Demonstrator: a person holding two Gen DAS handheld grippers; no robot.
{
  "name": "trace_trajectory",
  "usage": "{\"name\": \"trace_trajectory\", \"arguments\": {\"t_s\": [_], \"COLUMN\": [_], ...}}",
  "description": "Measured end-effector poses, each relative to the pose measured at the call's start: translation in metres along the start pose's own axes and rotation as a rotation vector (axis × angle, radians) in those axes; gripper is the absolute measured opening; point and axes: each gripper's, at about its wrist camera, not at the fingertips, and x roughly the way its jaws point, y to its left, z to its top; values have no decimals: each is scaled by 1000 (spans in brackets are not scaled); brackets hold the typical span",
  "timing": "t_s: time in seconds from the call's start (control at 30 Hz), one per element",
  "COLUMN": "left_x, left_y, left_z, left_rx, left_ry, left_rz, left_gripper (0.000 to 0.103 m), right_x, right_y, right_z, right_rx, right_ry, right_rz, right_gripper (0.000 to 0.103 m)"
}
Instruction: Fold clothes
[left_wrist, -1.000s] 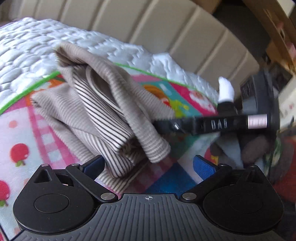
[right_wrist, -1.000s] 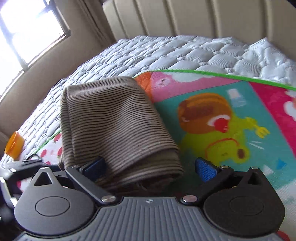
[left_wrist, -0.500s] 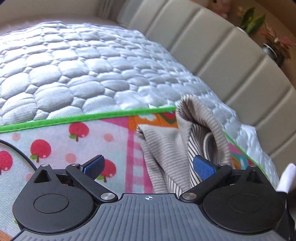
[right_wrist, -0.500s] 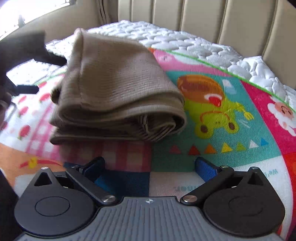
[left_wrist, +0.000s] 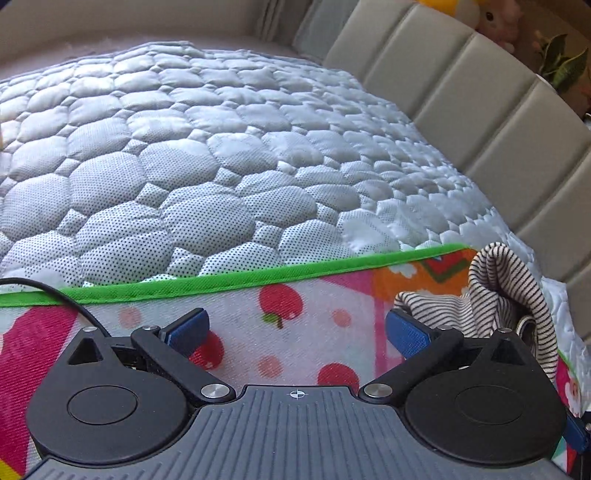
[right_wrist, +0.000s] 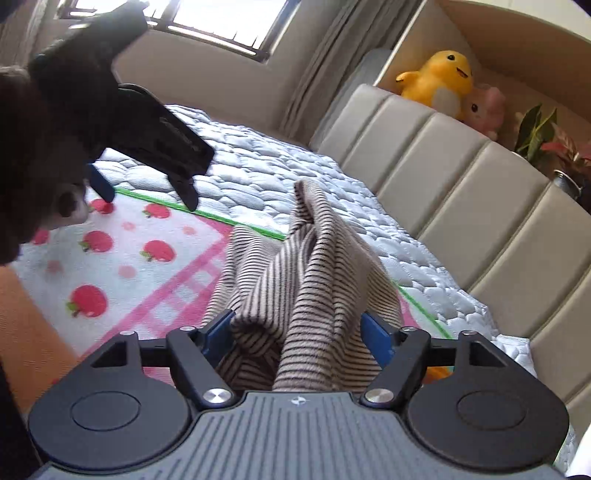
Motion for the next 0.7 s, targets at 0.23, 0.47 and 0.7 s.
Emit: {"name": "trace_trajectory", "arguments": {"t_s": [0.23, 0.47, 0.7], "left_x": [2, -1, -10], "left_y": [0, 13, 27], "left_z": [4, 10, 21], "left_rx": [-25, -75, -142], "left_ry": [24, 21, -7], "left_rz": [-62, -77, -119], "left_gripper": [103, 103, 103], "right_x": [11, 7, -27], "right_y": [15, -3, 31], "right_z": [-14, 2, 44], "right_rx": [-115, -181, -389], "right_ry": [32, 15, -56], "right_rz": [-99, -97, -4], "right_gripper": [71, 27, 23]}}
